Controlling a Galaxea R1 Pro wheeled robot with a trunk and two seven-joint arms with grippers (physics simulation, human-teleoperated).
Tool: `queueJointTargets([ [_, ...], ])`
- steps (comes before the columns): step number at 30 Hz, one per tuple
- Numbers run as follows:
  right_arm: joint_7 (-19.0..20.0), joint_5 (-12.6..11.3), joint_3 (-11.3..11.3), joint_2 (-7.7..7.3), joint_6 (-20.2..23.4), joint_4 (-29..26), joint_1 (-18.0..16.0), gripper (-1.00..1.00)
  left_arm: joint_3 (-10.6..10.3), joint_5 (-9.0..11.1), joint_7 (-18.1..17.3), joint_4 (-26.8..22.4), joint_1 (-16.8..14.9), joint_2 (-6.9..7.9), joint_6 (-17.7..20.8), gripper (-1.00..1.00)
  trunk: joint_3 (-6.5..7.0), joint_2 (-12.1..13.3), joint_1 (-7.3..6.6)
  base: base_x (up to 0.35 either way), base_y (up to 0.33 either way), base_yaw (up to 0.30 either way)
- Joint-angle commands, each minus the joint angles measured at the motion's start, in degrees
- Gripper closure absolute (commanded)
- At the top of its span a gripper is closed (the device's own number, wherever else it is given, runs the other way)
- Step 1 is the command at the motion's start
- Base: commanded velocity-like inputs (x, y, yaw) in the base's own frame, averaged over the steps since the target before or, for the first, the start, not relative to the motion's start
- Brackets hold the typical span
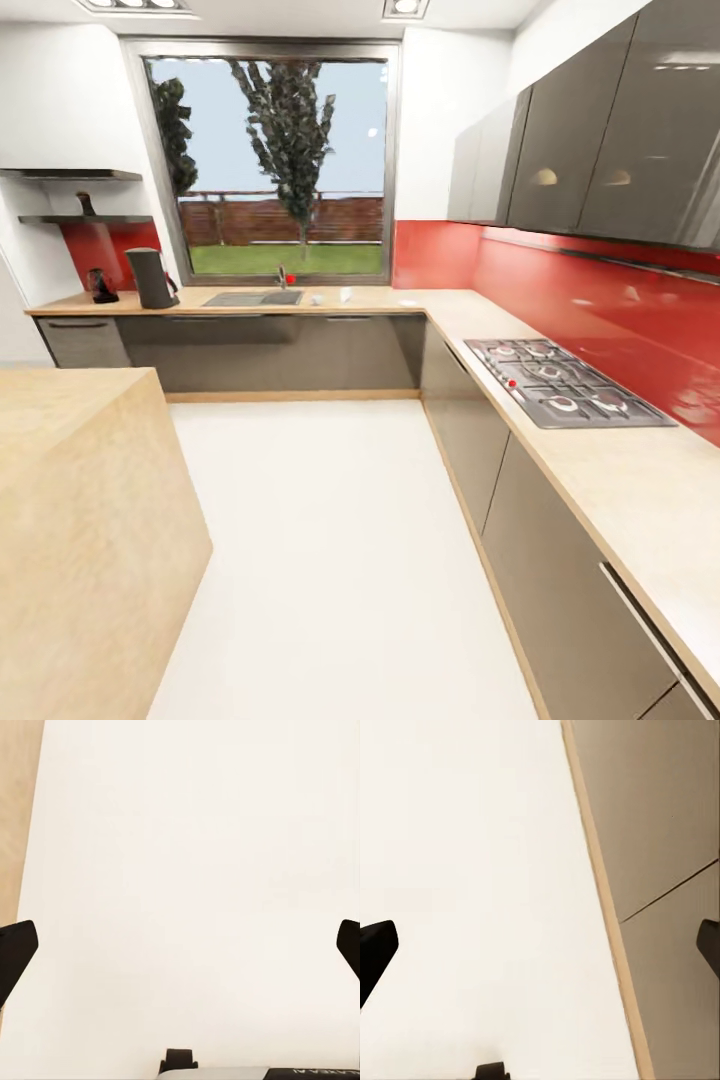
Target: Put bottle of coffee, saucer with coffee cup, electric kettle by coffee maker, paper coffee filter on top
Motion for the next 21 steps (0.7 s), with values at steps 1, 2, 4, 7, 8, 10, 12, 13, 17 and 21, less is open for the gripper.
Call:
queueJointTargets([
  [1, 0.0, 0.0, -0.1, 0.04, -0.2, 0.0, 0.0, -1.0, 0.1, 0.0, 0.0, 0.0, 0.0, -0.01, -0.2, -1.0, -0.13, -0.1, 0.07, 0.339, 0.0, 0.0],
  [2, 0.0, 0.0, -0.1, 0.06, -0.2, 0.0, 0.0, -1.0, 0.1, 0.0, 0.0, 0.0, 0.0, -0.01, -0.2, -1.0, -0.13, -0.1, 0.07, 0.339, 0.0, 0.0],
  [4, 0.0, 0.0, -0.1, 0.08, -0.1, -0.1, 0.0, -1.0, 0.1, 0.0, 0.0, 0.0, 0.0, -0.02, -0.2, -1.0, -0.13, -0.1, 0.07, 0.339, 0.0, 0.0],
  [7, 0.0, 0.0, -0.1, 0.09, -0.1, -0.1, 0.0, -1.0, 0.1, 0.0, 0.0, 0.0, 0.0, -0.02, -0.2, -1.0, -0.13, -0.1, 0.07, 0.339, 0.0, 0.0],
  [8, 0.0, 0.0, -0.1, 0.1, -0.1, -0.1, 0.0, -1.0, 0.1, 0.0, 0.0, 0.0, 0.0, -0.01, -0.2, -1.0, -0.13, -0.1, 0.07, 0.34, 0.0, 0.0],
  [10, 0.0, 0.0, -0.1, 0.1, -0.1, -0.1, 0.0, -1.0, 0.1, 0.0, 0.0, 0.0, 0.0, -0.01, -0.2, -1.0, -0.13, -0.1, 0.07, 0.34, 0.0, 0.0],
  [12, 0.0, 0.0, -0.1, 0.1, -0.1, -0.1, 0.0, -1.0, 0.1, 0.0, 0.0, 0.0, 0.0, -0.01, -0.2, -1.0, -0.13, -0.1, 0.07, 0.339, 0.0, 0.0],
  [13, -0.1, 0.0, -0.1, 0.1, -0.1, -0.1, 0.0, -1.0, 0.1, 0.0, 0.0, 0.0, 0.0, -0.01, -0.2, -1.0, -0.13, -0.1, 0.07, 0.339, 0.0, 0.0],
  [17, -0.1, 0.0, -0.1, 0.1, -0.1, -0.1, 0.0, -1.0, 0.1, 0.0, 0.0, 0.0, 0.0, -0.02, -0.2, -1.0, -0.13, -0.1, 0.07, 0.339, 0.0, 0.0],
  [21, -0.1, 0.0, -0.1, 0.1, -0.1, 0.0, 0.0, -1.0, 0.1, 0.0, 0.0, 0.0, 0.0, -0.01, -0.2, -1.0, -0.13, -0.1, 0.07, 0.339, 0.0, 0.0],
])
